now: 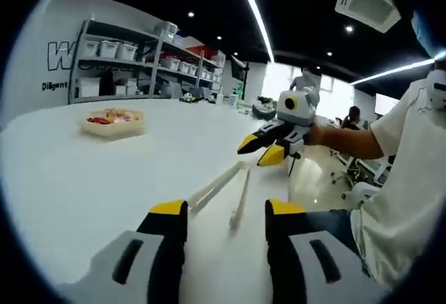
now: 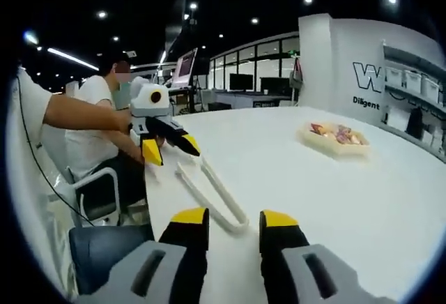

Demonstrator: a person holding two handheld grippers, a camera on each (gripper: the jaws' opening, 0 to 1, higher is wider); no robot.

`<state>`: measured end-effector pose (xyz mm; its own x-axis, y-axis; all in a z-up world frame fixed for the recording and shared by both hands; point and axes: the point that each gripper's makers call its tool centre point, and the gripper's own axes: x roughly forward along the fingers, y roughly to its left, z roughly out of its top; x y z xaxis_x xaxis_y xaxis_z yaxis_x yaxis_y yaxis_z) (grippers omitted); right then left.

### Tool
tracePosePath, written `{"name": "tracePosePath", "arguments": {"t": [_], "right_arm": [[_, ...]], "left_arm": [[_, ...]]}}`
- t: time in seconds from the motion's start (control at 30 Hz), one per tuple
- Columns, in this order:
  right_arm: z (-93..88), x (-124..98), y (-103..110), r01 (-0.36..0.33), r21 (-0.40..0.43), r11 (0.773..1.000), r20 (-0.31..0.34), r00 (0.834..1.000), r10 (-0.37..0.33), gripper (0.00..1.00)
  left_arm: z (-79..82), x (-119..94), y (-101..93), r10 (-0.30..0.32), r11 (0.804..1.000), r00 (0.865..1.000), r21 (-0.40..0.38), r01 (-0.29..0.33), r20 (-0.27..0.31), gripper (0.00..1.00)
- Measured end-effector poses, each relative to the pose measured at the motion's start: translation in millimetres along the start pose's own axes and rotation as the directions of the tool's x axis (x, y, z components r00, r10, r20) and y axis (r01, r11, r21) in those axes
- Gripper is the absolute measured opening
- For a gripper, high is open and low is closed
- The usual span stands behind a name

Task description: Place the target food into the container with the food tongs after gripping and lifting it, then release it inside without dropping or visibly crushing the food.

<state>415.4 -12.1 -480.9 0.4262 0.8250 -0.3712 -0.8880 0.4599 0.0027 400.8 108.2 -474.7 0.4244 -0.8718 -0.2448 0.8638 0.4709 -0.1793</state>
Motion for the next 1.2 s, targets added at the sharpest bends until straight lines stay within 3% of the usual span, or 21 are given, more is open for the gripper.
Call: {"name": "tracePosePath", "arguments": {"t": [0.3, 0.47, 0.63, 0.73, 1.0, 1.2], "right_arm": [[12.8, -9, -7, 0.076, -0.024, 0.997, 0.058, 0.996, -0.075, 0.48], [19.4, -11, -9, 0.110, -0.033, 0.993, 0.084, 0.991, -0.107, 0.60], [25.0, -12, -12, 0.138, -0.016, 0.990, 0.112, 0.985, -0.135, 0.77], [26.1, -12, -12, 0.149, 0.002, 0.989, 0.120, 0.982, -0.148, 0.86], [27.1, -13, -8, 0.149, 0.056, 0.987, 0.147, 0.977, -0.156, 0.90], [25.9, -14, -13, 0.172, 0.104, 0.980, 0.157, 0.970, -0.187, 0.93]], "left_arm": [[13.7, -6, 4.1, 0.092, 0.996, 0.992, 0.003, -0.093, 0.089, 0.70], [13.2, -6, 8.1, 0.145, 0.988, 0.985, 0.029, -0.149, 0.097, 0.80], [20.6, -6, 10.6, 0.208, 0.966, 0.973, 0.134, -0.221, 0.103, 0.88], [26.6, -6, 10.2, 0.234, 0.960, 0.964, 0.124, -0.250, 0.126, 0.98], [25.4, -12, 17.1, 0.298, 0.942, 0.944, 0.114, -0.314, 0.141, 0.99], [16.3, -18, 31.5, 0.379, 0.917, 0.916, 0.079, -0.391, 0.133, 0.99]]}}
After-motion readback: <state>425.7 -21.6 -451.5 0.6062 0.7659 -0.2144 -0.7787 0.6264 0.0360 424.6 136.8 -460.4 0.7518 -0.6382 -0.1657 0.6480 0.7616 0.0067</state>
